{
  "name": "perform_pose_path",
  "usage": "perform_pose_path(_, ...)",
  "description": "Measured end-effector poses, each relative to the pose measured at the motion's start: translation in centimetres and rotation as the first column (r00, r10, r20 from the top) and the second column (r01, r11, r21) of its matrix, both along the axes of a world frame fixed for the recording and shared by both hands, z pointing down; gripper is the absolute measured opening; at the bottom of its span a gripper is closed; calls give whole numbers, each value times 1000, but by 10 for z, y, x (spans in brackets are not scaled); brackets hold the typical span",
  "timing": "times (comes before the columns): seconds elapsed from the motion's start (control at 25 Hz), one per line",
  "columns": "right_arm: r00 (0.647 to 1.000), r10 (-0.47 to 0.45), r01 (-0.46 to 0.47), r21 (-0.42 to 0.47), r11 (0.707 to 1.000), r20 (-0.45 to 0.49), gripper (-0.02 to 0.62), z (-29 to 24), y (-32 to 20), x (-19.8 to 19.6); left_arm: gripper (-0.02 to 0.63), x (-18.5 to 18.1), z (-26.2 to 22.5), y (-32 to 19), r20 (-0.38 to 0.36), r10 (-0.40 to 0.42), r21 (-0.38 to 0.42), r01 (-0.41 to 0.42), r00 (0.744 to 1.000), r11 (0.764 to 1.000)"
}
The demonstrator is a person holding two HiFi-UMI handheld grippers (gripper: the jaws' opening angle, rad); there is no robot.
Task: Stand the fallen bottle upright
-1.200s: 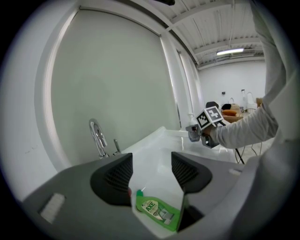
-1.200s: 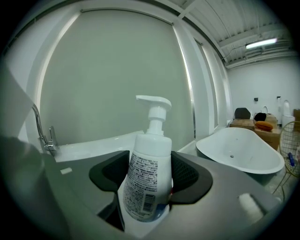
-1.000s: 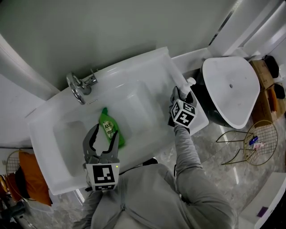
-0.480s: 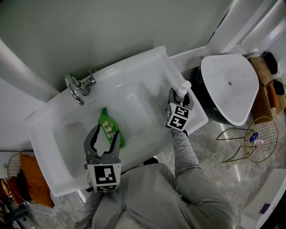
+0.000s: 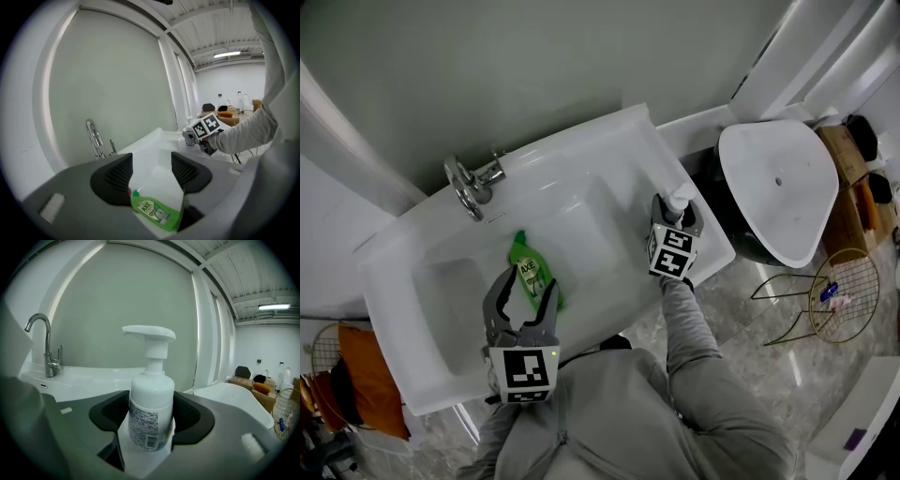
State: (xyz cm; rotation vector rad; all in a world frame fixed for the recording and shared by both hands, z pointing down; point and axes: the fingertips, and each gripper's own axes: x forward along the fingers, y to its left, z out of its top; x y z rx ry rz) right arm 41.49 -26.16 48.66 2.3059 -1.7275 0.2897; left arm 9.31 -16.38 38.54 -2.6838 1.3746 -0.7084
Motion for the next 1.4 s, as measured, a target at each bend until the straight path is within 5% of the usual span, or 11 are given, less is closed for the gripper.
perform_pose_path(0.64,997,-50,45,77,996,65,279,-39,45,-10,298,-42,3,-7,-45,-78,-9,78,996,997)
perform_pose_path(0.88,942,-275,278,13,961,192,286,-44,73,-82,298,-77,9,-5,-74,-154,-26,152,985,988)
perform_pose_path(1.04,825,-475,517,-69,853,306,322,-33,64,-173,298,-98,12,-1,-98,-190,-32,188,977,982)
perform_pose_path(1.2,699,-601,703,-220,676,387,354,8,57,-264,298,-117,13,8,-126,-227,-49,223,966,974)
perform_pose_path(1.28,664,-626,746,-295,597,409,365,31,54,-298,298,-130,14,13,-133,-256,-54,251,957,966)
perform_pose_path(1.4,639,-649,769,-374,519,413,366,57,52,-334,298,-152,15,21,-138,-307,-56,302,942,952)
